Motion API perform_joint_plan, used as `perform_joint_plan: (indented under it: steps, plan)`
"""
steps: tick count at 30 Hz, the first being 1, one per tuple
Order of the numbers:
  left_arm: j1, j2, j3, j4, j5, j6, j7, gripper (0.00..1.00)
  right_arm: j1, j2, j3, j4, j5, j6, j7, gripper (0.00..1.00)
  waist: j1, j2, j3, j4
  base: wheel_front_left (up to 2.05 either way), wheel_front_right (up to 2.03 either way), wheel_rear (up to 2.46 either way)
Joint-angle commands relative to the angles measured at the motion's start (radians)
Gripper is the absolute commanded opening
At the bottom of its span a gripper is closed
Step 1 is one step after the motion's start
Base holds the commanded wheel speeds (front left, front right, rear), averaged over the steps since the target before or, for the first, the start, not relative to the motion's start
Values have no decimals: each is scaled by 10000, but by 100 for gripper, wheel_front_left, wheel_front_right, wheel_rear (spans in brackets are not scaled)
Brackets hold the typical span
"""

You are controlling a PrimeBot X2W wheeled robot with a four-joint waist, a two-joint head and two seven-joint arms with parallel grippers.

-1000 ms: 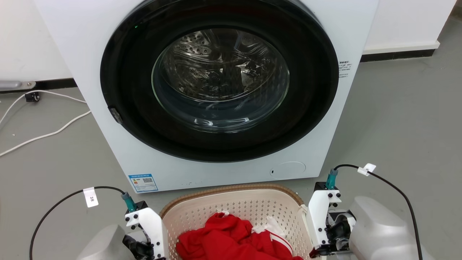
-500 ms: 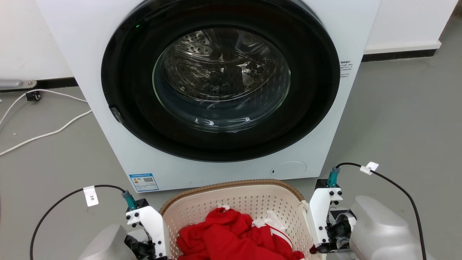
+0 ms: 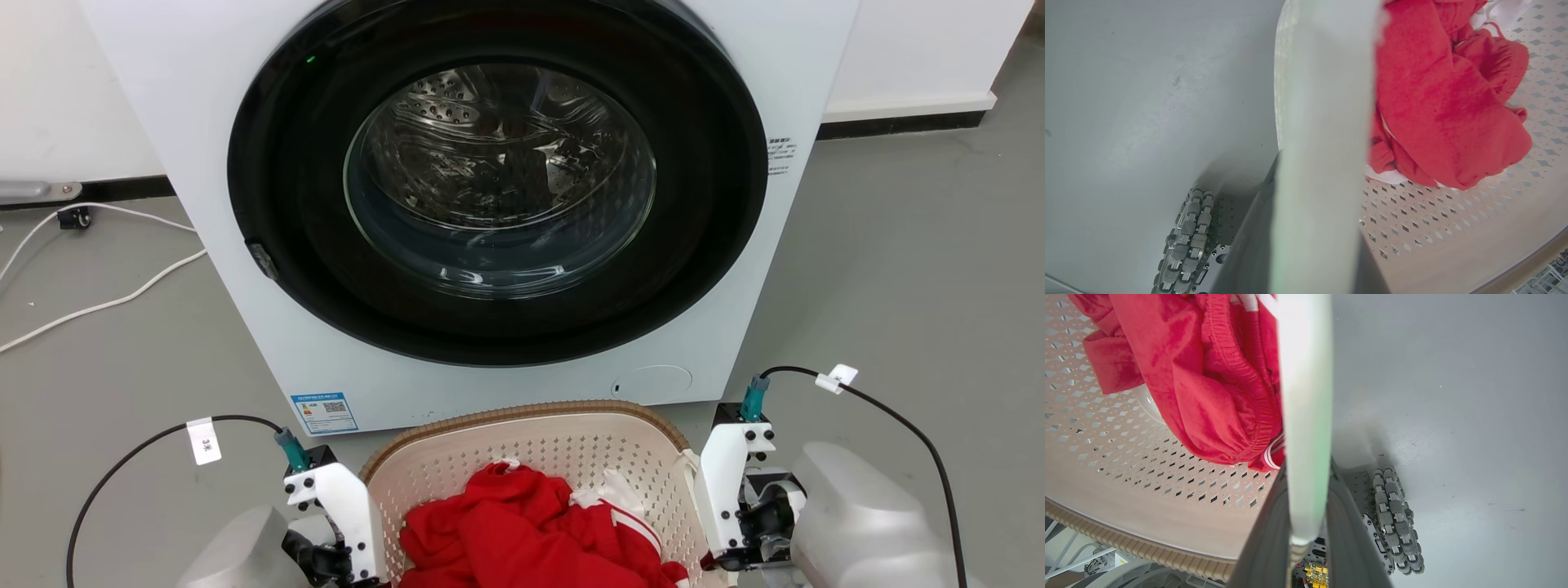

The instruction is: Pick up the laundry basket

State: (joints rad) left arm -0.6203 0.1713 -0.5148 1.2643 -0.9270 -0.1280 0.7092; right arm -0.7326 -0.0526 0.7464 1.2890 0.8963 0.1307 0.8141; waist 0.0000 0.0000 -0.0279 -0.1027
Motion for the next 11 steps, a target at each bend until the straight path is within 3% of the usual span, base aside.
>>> perform_joint_plan:
  steps: [1,11]
  plan:
    - [-204,-42,11,-99,-109,-43,-81,0,92,44,-33,-16,22,0,-25,0,0,0,3,-3,0,0,0]
    - [-158,-36,-73,-91,-224,-44,-236,0,63,44,-86,-15,-53,0,-19,0,0,0,-6,12,0,0,0]
